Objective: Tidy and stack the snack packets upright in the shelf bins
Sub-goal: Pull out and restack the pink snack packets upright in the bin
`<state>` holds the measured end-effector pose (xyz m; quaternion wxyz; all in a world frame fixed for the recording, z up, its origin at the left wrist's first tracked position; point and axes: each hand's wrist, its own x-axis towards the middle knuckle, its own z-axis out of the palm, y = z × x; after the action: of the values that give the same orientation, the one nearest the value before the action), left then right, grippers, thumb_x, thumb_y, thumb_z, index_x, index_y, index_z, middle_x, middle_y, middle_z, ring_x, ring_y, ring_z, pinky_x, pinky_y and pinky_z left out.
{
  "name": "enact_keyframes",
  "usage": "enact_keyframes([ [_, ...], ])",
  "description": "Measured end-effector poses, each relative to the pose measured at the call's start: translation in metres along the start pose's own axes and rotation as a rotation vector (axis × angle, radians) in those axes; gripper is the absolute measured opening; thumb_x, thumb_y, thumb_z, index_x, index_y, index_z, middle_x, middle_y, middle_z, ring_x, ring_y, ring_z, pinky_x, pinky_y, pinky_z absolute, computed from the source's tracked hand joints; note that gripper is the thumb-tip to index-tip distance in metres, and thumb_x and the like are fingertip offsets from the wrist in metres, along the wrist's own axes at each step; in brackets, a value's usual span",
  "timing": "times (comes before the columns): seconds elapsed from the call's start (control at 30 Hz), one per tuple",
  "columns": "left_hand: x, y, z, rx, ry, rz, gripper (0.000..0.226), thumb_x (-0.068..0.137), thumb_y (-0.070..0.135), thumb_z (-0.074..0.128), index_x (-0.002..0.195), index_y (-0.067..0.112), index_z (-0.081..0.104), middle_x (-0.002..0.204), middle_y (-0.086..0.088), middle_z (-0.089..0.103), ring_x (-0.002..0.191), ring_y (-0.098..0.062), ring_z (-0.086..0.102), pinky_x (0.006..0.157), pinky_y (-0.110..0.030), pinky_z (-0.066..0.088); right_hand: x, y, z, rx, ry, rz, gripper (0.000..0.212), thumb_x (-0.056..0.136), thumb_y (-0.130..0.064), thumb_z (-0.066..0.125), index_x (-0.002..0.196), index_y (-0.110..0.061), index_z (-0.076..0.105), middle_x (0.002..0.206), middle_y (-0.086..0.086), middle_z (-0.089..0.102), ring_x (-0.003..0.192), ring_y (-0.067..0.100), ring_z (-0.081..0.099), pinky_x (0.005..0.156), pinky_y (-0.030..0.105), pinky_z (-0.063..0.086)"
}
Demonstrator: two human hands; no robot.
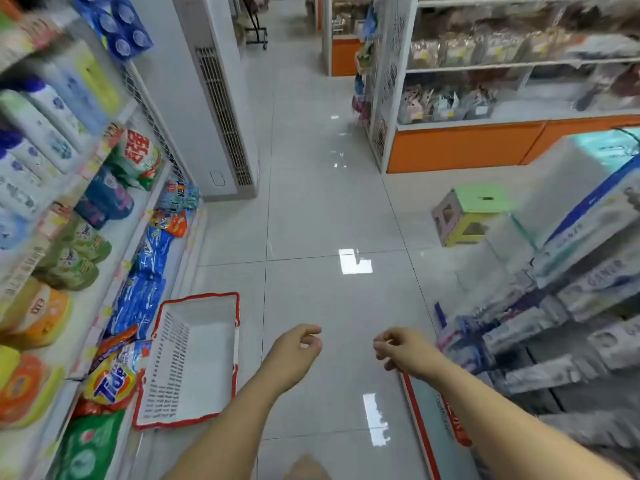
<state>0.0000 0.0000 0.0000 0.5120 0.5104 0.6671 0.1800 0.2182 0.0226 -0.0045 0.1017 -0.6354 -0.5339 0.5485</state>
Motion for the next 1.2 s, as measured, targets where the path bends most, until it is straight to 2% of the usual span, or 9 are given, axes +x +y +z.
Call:
enact_keyframes([
  [0.1,0.016,-0.011,-0.008,-0.010,-0.011,-0.055,0.030,0.095,0.024,0.047,0.124,0.025,0.053,0.118,0.005,0.058,0.108,-0.010,0.055,0.079,-0.015,0.039,0.024,-0.010,-0.004,0.024,-0.011,0.024,0.011,0.091,-0.017,0.054,0.094,-0.010,0.062,0.081,0.001,0.063,0.066,0.013,0.060,0.068,0.024,0.048],
  [0.17,0.033,-0.016,-0.017,-0.004,-0.019,-0.074,0.030,0.095,0.022,0.047,0.124,0.024,0.053,0.119,0.003,0.058,0.109,-0.010,0.055,0.084,-0.016,0.037,0.045,-0.024,-0.009,0.034,-0.004,0.027,0.015,0.092,-0.019,0.054,0.098,-0.008,0.062,0.083,0.002,0.064,0.068,0.013,0.060,0.072,0.026,0.048],
  [0.33,0.095,-0.011,-0.053,0.037,-0.050,-0.103,0.030,0.096,0.025,0.047,0.125,0.026,0.052,0.118,0.005,0.058,0.105,-0.008,0.056,0.073,-0.012,0.038,0.105,-0.067,-0.026,0.076,0.046,0.011,0.018,0.093,-0.020,0.053,0.103,-0.007,0.061,0.090,0.005,0.065,0.073,0.014,0.061,0.081,0.033,0.050],
  [0.57,0.198,0.038,-0.093,0.110,-0.137,-0.061,0.029,0.097,0.028,0.046,0.125,0.027,0.053,0.108,0.013,0.057,0.096,-0.002,0.056,0.068,-0.007,0.040,0.173,-0.096,-0.046,0.131,0.078,0.114,0.012,0.092,-0.020,0.053,0.097,-0.013,0.062,0.090,0.004,0.066,0.072,0.013,0.062,0.079,0.033,0.050],
  [0.7,0.264,0.089,-0.098,0.117,-0.189,-0.016,0.027,0.097,0.026,0.047,0.122,0.028,0.054,0.106,0.016,0.056,0.089,0.006,0.053,0.064,-0.005,0.039,0.202,-0.094,-0.073,0.122,0.079,0.197,0.013,0.092,-0.021,0.053,0.097,-0.013,0.062,0.090,0.005,0.067,0.070,0.012,0.062,0.069,0.023,0.047],
  [0.83,0.329,0.140,-0.094,0.137,-0.233,0.033,0.026,0.096,0.028,0.047,0.121,0.030,0.054,0.104,0.019,0.055,0.091,0.005,0.053,0.065,-0.009,0.040,0.238,-0.092,-0.113,0.118,0.105,0.254,0.013,0.092,-0.020,0.053,0.097,-0.011,0.062,0.085,0.003,0.066,0.069,0.011,0.060,0.066,0.022,0.046],
  [0.97,0.387,0.182,-0.086,0.164,-0.252,0.044,0.027,0.096,0.027,0.047,0.122,0.029,0.054,0.105,0.019,0.057,0.095,0.000,0.055,0.067,-0.012,0.042,0.281,-0.094,-0.166,0.127,0.125,0.283,0.008,0.089,-0.020,0.055,0.089,-0.015,0.062,0.083,0.002,0.067,0.069,0.013,0.062,0.077,0.034,0.052],
  [1.1,0.433,0.211,-0.085,0.200,-0.265,0.037,0.027,0.097,0.029,0.045,0.123,0.029,0.053,0.114,0.013,0.056,0.101,-0.004,0.055,0.068,-0.010,0.041,0.327,-0.113,-0.224,0.127,0.144,0.278,0.007,0.089,-0.020,0.055,0.084,-0.018,0.060,0.081,0.000,0.064,0.066,0.013,0.059,0.067,0.026,0.046],
  [1.2,0.465,0.222,-0.091,0.214,-0.251,0.026,0.026,0.097,0.029,0.045,0.122,0.030,0.052,0.114,0.012,0.055,0.100,-0.004,0.054,0.068,-0.008,0.039,0.367,-0.132,-0.265,0.140,0.186,0.230,0.009,0.088,-0.019,0.056,0.081,-0.019,0.060,0.081,0.001,0.065,0.063,0.013,0.059,0.070,0.029,0.047],
])
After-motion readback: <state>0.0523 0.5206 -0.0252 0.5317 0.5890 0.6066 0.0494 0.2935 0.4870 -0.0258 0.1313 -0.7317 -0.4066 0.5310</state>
